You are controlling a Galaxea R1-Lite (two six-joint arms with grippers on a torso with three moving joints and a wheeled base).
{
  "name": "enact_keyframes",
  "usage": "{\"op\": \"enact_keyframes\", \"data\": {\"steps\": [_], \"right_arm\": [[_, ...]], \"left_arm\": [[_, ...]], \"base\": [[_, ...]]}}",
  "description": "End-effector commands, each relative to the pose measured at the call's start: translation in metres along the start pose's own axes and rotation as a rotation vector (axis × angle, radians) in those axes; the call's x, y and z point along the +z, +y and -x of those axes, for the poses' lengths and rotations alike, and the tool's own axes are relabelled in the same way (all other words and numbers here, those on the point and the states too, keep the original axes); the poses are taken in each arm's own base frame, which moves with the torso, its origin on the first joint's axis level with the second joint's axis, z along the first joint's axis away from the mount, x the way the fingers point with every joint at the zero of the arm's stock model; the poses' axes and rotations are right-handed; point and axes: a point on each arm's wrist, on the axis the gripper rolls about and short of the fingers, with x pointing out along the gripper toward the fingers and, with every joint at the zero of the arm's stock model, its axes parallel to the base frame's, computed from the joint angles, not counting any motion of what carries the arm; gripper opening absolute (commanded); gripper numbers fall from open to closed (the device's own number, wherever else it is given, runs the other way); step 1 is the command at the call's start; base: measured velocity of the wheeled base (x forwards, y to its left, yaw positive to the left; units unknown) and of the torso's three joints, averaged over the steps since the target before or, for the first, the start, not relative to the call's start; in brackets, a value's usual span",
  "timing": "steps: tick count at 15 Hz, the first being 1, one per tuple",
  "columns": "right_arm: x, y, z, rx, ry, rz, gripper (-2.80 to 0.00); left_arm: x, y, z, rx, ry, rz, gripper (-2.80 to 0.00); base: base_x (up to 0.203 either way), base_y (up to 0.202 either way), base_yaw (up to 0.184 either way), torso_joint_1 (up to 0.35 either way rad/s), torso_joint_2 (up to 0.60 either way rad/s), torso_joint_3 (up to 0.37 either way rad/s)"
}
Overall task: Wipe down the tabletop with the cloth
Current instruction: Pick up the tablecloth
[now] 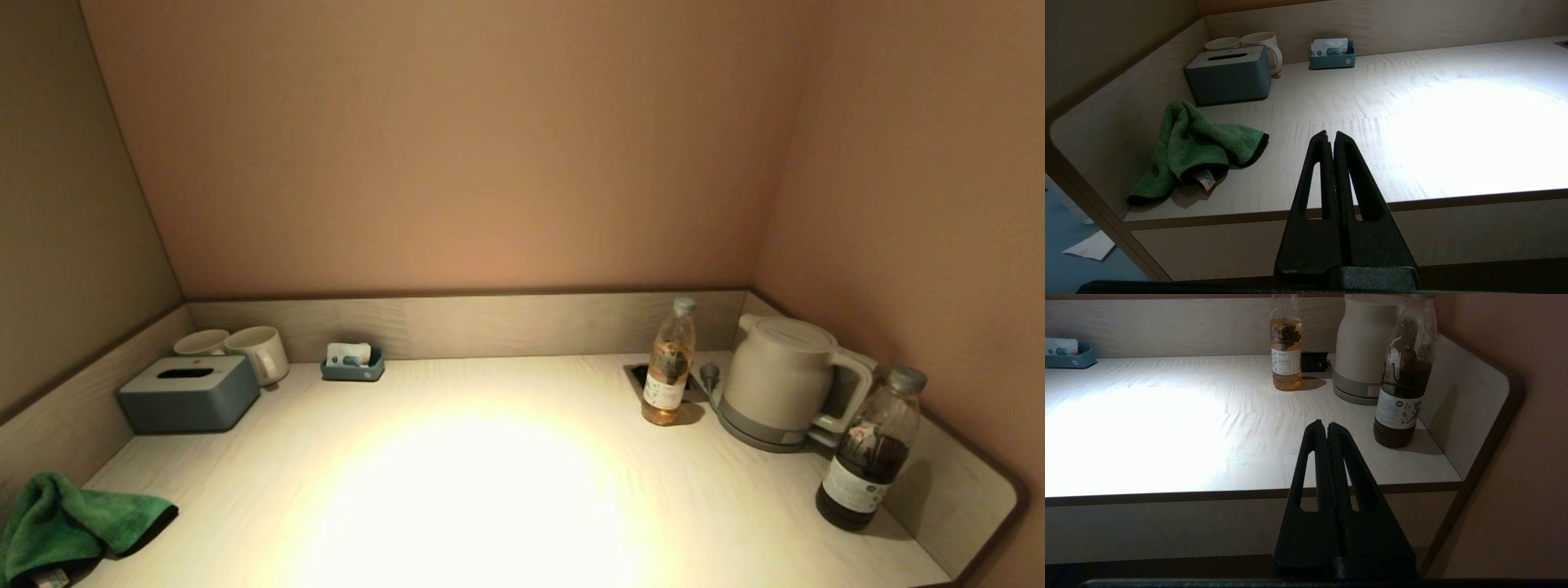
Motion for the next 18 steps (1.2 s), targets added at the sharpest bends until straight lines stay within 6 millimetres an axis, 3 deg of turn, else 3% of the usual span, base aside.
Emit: {"op": "enact_keyframes", "data": {"steps": [1,6,7,10,13,15,18], "right_arm": [[0.0,0.0,0.0,0.001,0.0,0.0,-2.8],[0.0,0.0,0.0,0.001,0.002,0.0,-2.8],[0.0,0.0,0.0,0.001,0.0,0.0,-2.8],[0.0,0.0,0.0,-0.001,0.0,0.0,-2.8],[0.0,0.0,0.0,0.001,0.0,0.0,-2.8],[0.0,0.0,0.0,0.001,0.0,0.0,-2.8],[0.0,0.0,0.0,0.001,0.002,0.0,-2.8]], "left_arm": [[0.0,0.0,0.0,0.0,0.0,-0.002,-2.8],[0.001,0.0,0.001,0.007,0.002,0.024,-2.8],[0.009,0.001,0.003,0.012,-0.024,0.035,-2.8],[0.062,0.005,0.016,0.017,-0.113,0.079,-2.8],[0.109,0.009,0.011,0.04,-0.095,0.091,-2.8],[0.129,0.013,-0.006,0.11,-0.037,0.108,-2.8],[0.149,0.02,-0.071,0.325,0.195,0.168,-2.8]], "base": [[0.0,0.0,0.0,0.0,0.0,0.0],[0.0,0.0,0.0,0.0,0.0,0.0],[0.0,0.0,0.0,0.0,0.0,0.0],[0.0,0.0,0.0,0.0,0.0,0.0],[0.0,0.0,0.0,0.0,0.0,0.0],[0.0,0.0,0.0,0.0,0.0,0.0],[0.0,0.0,0.0,0.0,0.0,0.0]]}}
